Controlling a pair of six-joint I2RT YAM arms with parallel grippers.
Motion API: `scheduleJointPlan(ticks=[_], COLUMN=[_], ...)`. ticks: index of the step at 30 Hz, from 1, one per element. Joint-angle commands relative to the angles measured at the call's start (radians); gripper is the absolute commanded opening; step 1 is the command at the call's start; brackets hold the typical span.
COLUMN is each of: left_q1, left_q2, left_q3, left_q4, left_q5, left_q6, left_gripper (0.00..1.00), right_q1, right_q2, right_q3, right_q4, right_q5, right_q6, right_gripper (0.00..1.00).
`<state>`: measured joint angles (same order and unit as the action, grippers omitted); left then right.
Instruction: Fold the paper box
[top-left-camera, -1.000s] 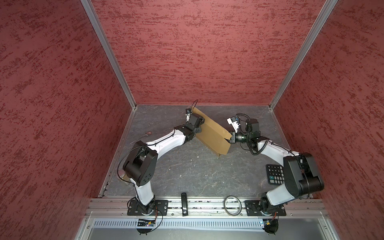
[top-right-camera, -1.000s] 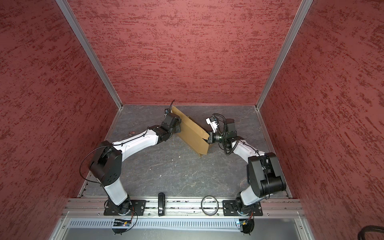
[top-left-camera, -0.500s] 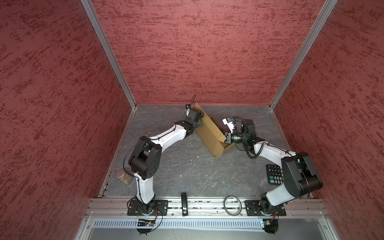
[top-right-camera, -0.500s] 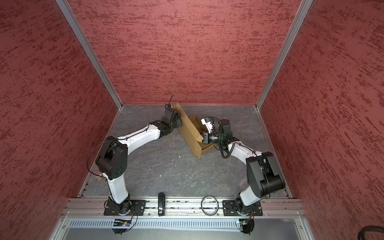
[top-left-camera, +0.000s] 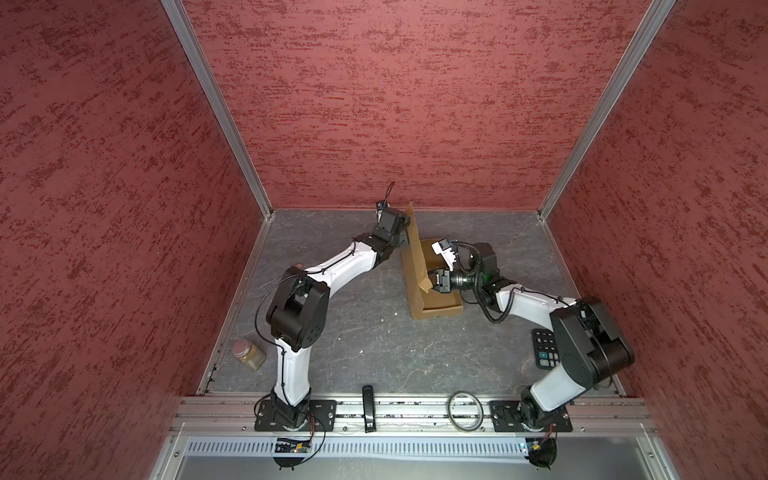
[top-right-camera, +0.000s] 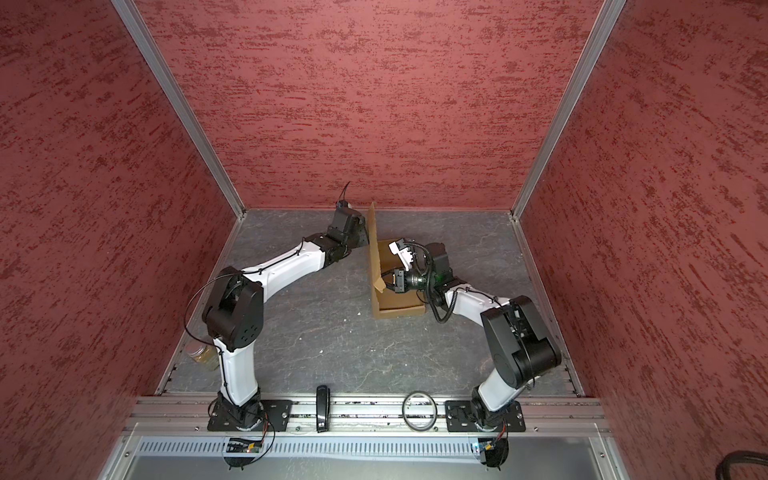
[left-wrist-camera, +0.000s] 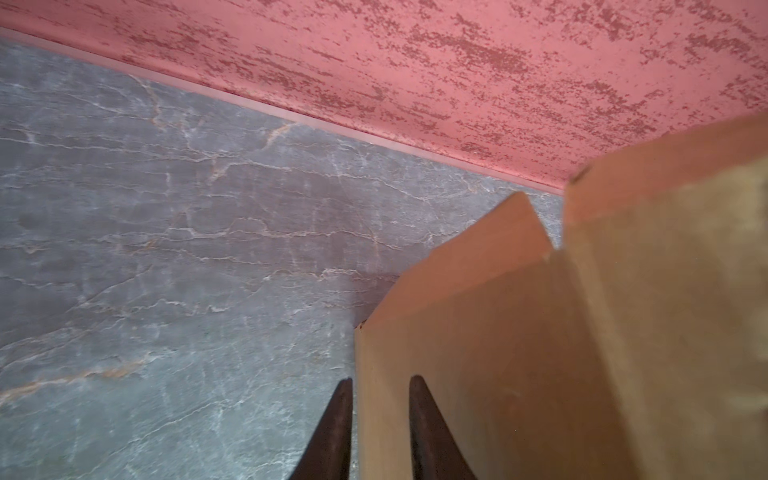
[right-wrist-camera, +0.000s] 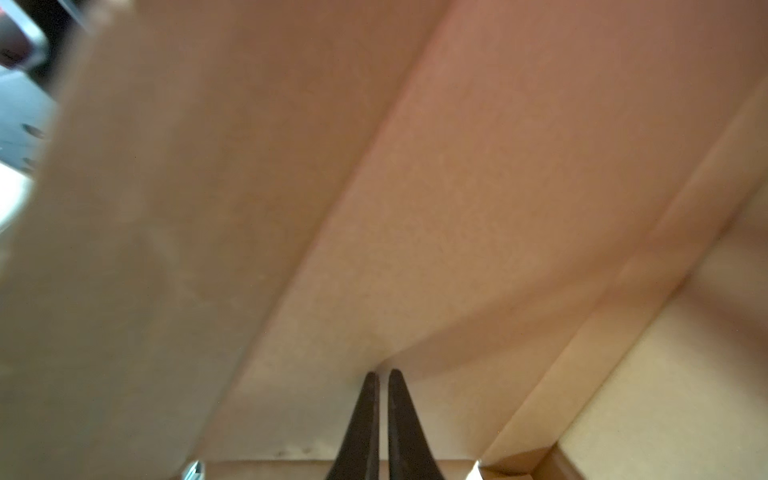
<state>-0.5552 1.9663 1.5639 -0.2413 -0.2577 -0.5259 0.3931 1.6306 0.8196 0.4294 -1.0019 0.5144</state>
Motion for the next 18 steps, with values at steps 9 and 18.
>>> scheduleJointPlan(ticks=[9,18], left_q1=[-0.006,-0.011], left_q2=[0.068,0.103], left_q3=[0.083,0.160], left_q4=[0.015,0.007], left_q5=[0.110,0.171], left_q6=[0.037,0.082], left_gripper=[0.26,0.26], right_q1=[0.047,0.072], right_q2=[0.081,0.132], right_q3=[0.042,0.075], right_q4=[0.113,0.164], right_q5=[0.023,0.038], right_q6=[0.053,0.084], right_gripper=[0.09,0.10])
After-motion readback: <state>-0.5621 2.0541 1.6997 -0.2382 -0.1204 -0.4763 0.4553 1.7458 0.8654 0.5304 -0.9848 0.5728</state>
